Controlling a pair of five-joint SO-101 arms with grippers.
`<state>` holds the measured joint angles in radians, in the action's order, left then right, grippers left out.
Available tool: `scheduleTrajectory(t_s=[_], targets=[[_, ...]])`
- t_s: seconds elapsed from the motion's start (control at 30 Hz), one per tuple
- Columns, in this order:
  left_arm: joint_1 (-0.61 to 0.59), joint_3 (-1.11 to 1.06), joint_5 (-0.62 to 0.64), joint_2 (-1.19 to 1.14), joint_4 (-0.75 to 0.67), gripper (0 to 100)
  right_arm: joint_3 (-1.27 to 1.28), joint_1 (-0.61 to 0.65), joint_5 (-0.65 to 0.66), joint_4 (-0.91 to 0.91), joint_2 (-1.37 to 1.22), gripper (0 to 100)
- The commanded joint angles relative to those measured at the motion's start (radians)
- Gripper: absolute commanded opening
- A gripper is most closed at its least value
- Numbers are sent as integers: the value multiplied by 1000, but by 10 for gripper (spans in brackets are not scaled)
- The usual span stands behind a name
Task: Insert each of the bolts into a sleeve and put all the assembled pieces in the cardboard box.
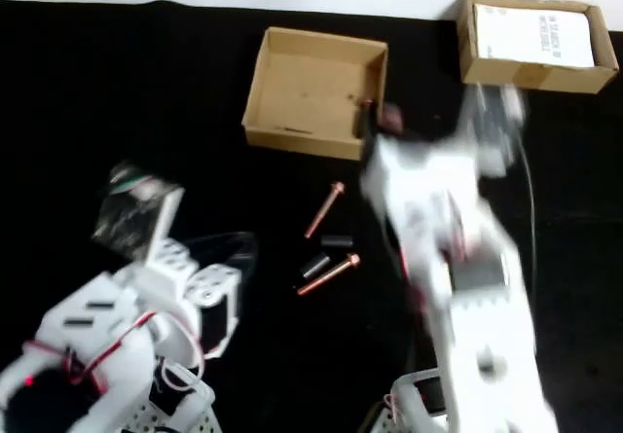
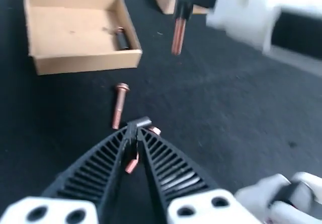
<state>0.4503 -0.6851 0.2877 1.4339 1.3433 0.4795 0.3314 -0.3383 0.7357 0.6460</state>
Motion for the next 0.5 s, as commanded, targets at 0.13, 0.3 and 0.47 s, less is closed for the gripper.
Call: scheduleTrajectory(t_s=[0.13, 0.3, 0.47], targets=[[-231, -404, -5, 371, -118, 16, -558, -7, -8, -24, -579, 7], [-449, -522, -3, 366, -132, 16, -872, 8, 64, 41, -926, 7], [-581, -716, -3, 380, -210, 16, -1224, 25, 124, 142, -1230, 7]])
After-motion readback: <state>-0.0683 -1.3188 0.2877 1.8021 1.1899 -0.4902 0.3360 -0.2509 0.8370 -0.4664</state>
